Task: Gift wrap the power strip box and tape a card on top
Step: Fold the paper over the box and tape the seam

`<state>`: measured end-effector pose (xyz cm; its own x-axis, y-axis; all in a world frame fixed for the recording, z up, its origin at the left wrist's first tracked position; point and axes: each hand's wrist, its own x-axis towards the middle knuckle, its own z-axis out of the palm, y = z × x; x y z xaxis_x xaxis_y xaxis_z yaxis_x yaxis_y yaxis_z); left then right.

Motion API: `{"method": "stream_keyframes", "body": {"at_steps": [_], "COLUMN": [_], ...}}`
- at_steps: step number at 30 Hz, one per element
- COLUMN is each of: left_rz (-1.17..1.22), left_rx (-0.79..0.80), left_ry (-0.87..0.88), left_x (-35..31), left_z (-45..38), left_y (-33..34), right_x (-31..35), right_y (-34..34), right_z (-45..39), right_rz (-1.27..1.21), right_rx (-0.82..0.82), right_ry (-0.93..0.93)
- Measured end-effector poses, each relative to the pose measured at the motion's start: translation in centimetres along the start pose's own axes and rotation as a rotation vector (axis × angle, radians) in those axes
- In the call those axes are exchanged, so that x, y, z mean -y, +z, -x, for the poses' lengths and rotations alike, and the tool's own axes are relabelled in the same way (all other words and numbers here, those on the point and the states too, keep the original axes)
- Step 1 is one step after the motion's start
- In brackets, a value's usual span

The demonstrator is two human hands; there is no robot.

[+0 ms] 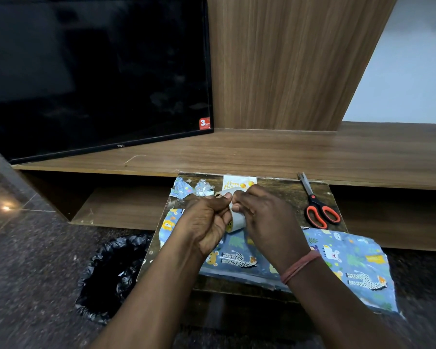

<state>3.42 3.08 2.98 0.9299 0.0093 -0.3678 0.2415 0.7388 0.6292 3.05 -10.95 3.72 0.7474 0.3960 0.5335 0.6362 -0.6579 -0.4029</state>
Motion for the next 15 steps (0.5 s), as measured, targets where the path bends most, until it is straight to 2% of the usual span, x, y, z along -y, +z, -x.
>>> {"method": "stream_keyframes", "body": {"at_steps": [5,12,15], "left_rz": [0.016,0.174,0.072], "left_rx": [-0.008,0.118,0.092], "left_ry": [-0.004,0.036,0.045], "left_x": [0.33,-0.39,-0.32], "left_z": [-0.08,0.0,0.32], "left_y": [0.0,0.5,0.73], "right_x": [0.11,-0.62,-0.61], "right_y": [-0.14,-0.44,-0.08], "right_z": [-0.08,0.16,0.47], "right_rz": [0.106,-0.111,-0.083], "right_rx": [0.014,-0.087,-0.088], "right_ry": [0.003,0.048,0.032]}}
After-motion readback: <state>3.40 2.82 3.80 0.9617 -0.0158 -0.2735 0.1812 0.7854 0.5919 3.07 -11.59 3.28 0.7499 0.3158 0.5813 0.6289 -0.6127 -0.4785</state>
